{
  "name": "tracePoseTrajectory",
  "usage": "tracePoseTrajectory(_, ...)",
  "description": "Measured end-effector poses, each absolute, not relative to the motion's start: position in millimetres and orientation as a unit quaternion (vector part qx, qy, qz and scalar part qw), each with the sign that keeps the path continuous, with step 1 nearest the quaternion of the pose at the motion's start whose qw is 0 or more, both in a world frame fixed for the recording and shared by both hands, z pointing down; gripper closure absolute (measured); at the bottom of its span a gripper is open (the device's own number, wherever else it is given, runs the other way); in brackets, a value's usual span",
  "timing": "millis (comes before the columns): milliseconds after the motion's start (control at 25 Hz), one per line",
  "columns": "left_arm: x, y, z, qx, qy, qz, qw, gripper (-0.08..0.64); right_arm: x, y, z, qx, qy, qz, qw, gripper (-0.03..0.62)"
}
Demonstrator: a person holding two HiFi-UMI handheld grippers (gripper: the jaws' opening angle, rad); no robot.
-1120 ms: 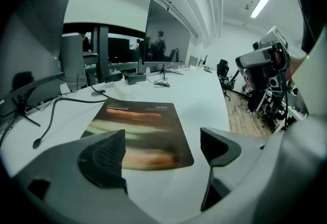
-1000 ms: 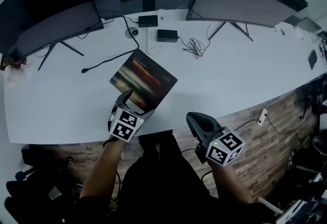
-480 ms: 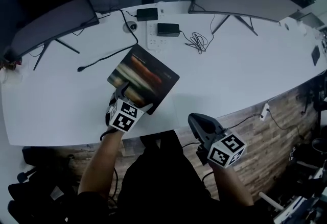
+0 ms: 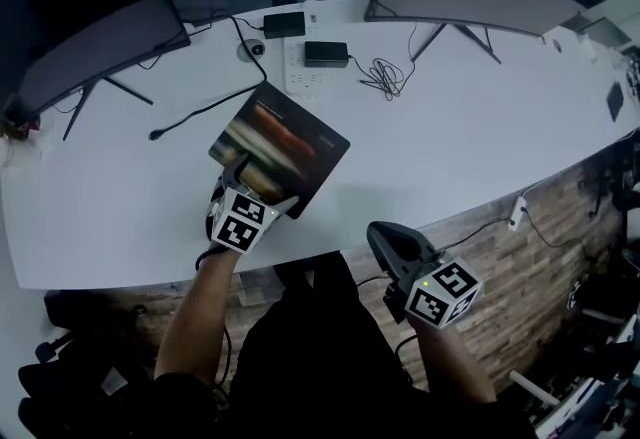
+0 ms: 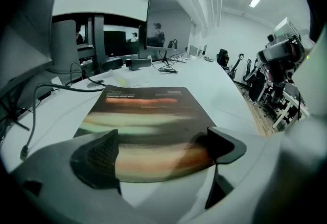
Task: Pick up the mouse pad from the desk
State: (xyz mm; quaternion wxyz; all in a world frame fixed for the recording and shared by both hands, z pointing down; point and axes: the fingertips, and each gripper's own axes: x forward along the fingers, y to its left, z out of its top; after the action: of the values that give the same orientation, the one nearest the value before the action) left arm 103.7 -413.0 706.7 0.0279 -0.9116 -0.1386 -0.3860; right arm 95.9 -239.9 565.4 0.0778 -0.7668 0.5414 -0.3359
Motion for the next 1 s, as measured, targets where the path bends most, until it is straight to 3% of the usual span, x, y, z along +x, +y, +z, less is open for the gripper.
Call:
tracePoseTrajectory(560, 103.3, -416.1, 705.5, -0.915, -0.136, -0.378, 0.030, 0.037, 78.5, -242.8, 557.1, -0.762, 0.552, -0.331, 0.073, 0.588)
tracePoseTrajectory(1000, 103.7, -421.7, 702.8, -0.918, -0.127, -0.375, 0.029, 0.083, 69.8, -239.8, 555.4, -0.760, 0.555, -0.331, 0.070, 0.588)
